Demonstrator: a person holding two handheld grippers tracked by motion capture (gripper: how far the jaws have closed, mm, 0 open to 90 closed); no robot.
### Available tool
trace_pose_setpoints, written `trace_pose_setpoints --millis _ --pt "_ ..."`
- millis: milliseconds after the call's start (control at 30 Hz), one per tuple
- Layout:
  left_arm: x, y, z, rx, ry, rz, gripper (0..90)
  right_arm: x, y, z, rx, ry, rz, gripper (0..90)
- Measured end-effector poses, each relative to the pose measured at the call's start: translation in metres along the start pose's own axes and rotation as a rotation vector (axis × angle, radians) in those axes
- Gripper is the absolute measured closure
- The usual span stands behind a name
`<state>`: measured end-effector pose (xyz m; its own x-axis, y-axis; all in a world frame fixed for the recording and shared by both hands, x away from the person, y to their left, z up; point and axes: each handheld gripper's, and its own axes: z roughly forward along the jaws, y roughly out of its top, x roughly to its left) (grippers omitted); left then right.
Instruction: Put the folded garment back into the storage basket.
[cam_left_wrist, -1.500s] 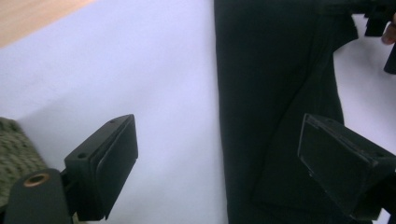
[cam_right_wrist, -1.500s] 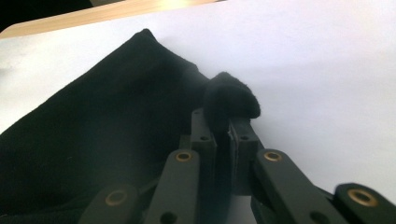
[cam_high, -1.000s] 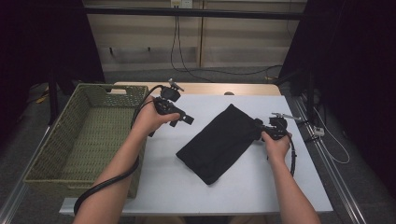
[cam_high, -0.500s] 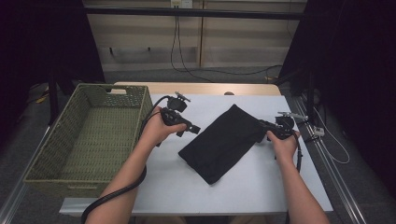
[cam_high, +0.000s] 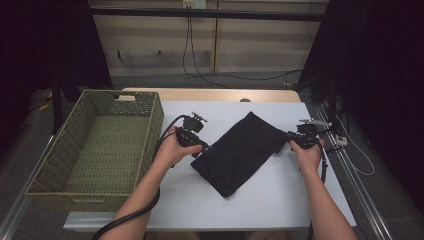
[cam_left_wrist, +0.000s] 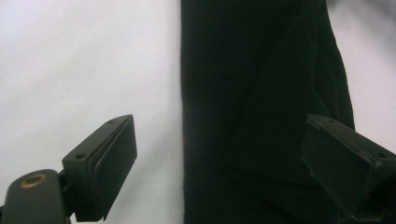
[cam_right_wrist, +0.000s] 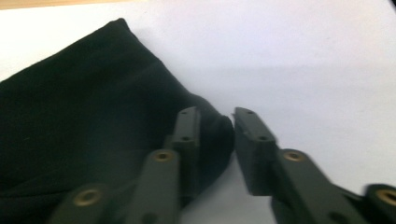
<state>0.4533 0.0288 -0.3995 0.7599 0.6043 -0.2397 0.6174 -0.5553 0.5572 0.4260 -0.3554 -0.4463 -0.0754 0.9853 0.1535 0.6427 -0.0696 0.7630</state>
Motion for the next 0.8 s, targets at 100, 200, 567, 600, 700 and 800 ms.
trace_pose_setpoints --millis 100,200,567,600,700,800 --pt "-0.001 -0.004 0.004 0.003 -0.006 0.009 13.4 0.0 0.001 -0.003 -0.008 -0.001 0.006 55.7" --pt "-0.003 -0.009 0.008 -0.001 -0.014 0.013 15.7 0.002 0.001 -0.005 -0.008 0.014 0.014 48.7" --pt "-0.012 -0.017 0.025 -0.006 -0.056 0.054 45.4 0.011 0.002 -0.008 -0.006 0.039 0.013 35.8" --pt "-0.012 -0.018 0.027 -0.002 -0.056 0.056 47.3 0.011 0.002 -0.009 -0.007 0.034 0.016 35.2" --pt "-0.015 -0.02 0.031 0.001 -0.078 0.051 55.8 0.011 0.0 -0.01 -0.01 0.03 0.018 35.0" --pt "-0.015 -0.021 0.033 0.013 -0.084 0.045 64.0 0.011 -0.002 -0.011 -0.005 0.025 0.021 33.6"
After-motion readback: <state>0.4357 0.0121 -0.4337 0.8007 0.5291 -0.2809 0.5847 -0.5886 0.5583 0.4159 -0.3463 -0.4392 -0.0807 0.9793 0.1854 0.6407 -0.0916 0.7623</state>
